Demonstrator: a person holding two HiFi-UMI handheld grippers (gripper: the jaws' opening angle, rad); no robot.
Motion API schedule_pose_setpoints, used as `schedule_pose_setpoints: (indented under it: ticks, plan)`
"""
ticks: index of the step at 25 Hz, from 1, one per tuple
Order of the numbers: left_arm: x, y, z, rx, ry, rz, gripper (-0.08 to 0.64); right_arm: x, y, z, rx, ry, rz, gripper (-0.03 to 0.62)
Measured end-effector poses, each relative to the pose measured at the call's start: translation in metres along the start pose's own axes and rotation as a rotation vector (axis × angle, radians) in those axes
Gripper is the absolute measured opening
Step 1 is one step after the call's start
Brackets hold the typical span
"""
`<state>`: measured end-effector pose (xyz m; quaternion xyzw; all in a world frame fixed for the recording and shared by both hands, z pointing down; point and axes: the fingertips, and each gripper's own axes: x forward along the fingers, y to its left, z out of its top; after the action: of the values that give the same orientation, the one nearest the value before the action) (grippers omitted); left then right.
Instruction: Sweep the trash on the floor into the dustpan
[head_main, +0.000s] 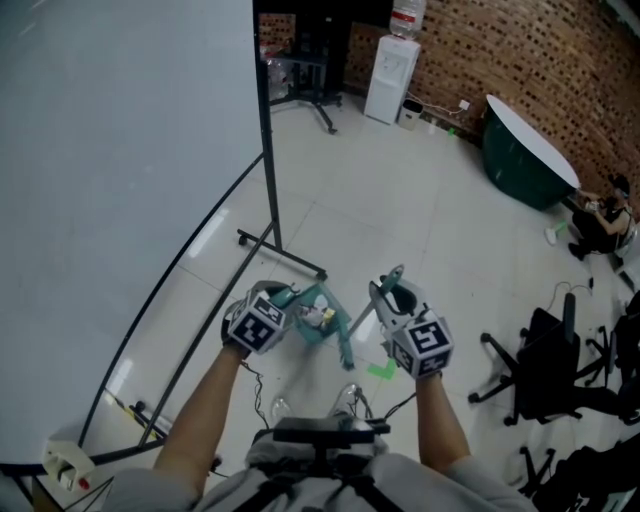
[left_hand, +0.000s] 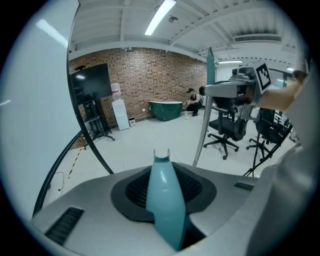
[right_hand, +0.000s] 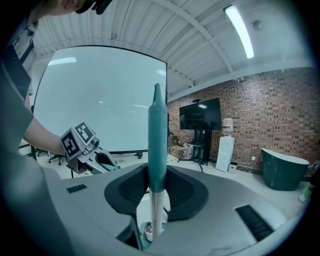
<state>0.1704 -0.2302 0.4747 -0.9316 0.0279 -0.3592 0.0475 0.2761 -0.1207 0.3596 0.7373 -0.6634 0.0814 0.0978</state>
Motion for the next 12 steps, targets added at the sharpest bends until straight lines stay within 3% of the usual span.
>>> schedule_pose_setpoints:
  ticks: [12]
  plan:
    - [0.0020,0.0040,0.0007,-0.012,0.003,-0.007,0.110,0.0093,0.0053,0.0033,0.008,0.006,0.022,0.095]
